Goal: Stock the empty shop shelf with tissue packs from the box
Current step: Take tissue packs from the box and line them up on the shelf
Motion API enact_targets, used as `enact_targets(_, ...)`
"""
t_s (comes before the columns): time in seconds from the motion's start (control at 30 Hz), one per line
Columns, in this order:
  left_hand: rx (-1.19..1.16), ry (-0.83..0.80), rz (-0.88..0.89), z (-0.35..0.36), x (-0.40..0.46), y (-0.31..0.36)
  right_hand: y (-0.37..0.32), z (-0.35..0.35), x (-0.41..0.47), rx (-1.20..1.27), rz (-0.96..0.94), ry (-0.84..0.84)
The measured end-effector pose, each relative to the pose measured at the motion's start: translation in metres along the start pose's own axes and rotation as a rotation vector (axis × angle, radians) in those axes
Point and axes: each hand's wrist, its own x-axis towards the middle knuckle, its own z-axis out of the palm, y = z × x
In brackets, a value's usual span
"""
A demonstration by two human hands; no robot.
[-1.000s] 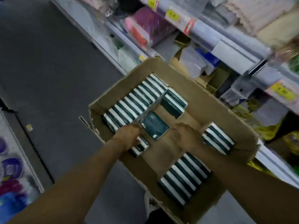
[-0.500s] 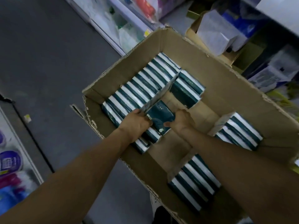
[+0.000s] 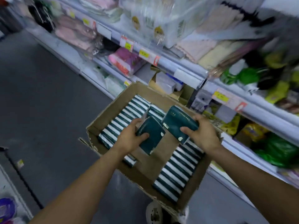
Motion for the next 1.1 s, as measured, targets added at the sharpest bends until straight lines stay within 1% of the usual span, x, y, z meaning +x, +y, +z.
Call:
enact_targets(0.1, -0.256, 0.010, 0.010, -0.004, -0.013, 0.055, -0.017, -0.057, -0.028, 0.031, -0.044, 0.107)
enact_targets(0.17, -0.307, -0.012, 0.062, -0.004, -0.020, 0.088, -0.025, -0.092, -0.045, 0.037, -0.067, 0.155)
enact_targets(0.3, -0.187, -0.022, 0.216, -0.002, -0.037, 0.160, -0.034, -0.160, -0.079, 0.065, -0.095, 0.270)
enact_targets(0.5, -0.124, -0.006, 0.393, 0.022, -0.069, 0.267, -0.022, -0.260, -0.137, 0.098, -0.153, 0.430)
enact_targets(0.7, -0.236, -0.006, 0.543, 0.092, -0.125, 0.364, 0.020, -0.373, -0.217, 0.047, -0.236, 0.521)
enact_targets(0.87, -0.310, -0.020, 0.597, 0.159, -0.174, 0.430, 0.058, -0.458, -0.274, 0.018, -0.305, 0.608)
enact_targets(1.1, -0.381, -0.050, 0.654, 0.256, -0.227, 0.537, 0.130, -0.574, -0.345, 0.128, -0.347, 0.657)
